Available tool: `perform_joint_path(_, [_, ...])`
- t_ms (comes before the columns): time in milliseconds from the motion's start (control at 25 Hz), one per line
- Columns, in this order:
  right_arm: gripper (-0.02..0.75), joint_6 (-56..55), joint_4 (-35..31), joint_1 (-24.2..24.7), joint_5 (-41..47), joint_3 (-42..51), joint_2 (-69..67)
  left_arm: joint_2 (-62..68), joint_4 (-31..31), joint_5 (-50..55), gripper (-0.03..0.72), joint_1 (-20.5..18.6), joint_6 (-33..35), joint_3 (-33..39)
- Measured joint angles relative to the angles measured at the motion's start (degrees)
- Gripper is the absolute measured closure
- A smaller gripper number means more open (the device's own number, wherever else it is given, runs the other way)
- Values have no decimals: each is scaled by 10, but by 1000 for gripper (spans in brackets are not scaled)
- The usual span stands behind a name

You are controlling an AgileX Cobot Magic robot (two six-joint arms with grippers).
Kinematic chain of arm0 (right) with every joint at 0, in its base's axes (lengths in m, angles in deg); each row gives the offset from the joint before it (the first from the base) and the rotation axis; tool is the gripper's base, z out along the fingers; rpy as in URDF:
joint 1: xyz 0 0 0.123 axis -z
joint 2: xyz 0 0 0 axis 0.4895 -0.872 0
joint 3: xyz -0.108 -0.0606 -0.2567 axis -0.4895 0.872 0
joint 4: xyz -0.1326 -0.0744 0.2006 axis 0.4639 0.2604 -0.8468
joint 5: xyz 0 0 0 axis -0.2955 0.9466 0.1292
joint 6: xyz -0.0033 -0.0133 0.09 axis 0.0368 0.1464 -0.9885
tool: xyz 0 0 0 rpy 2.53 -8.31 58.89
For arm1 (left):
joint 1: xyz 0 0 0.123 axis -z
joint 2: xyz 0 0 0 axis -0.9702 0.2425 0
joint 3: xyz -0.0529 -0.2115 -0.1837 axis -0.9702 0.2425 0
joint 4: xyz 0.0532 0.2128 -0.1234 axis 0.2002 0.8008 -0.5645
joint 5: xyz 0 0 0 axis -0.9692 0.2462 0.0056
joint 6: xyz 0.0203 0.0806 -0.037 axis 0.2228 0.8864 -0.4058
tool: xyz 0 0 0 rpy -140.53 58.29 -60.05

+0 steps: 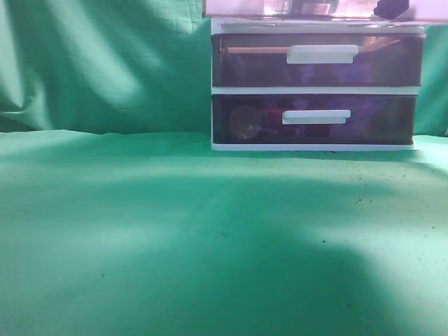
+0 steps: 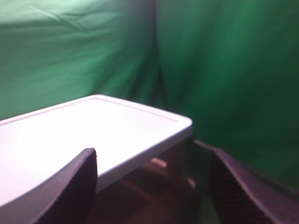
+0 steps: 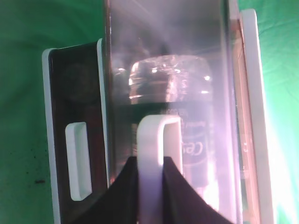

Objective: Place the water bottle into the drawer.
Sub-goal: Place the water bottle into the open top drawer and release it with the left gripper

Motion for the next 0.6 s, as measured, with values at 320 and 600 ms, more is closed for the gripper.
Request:
perform_joint_path(320, [650, 14, -4, 0, -12, 1, 0, -99, 80, 385, 617, -2, -1, -28])
perform_joint_path(600, [650, 49, -13, 0, -27, 5, 0, -218, 65, 604, 688, -2, 37, -33])
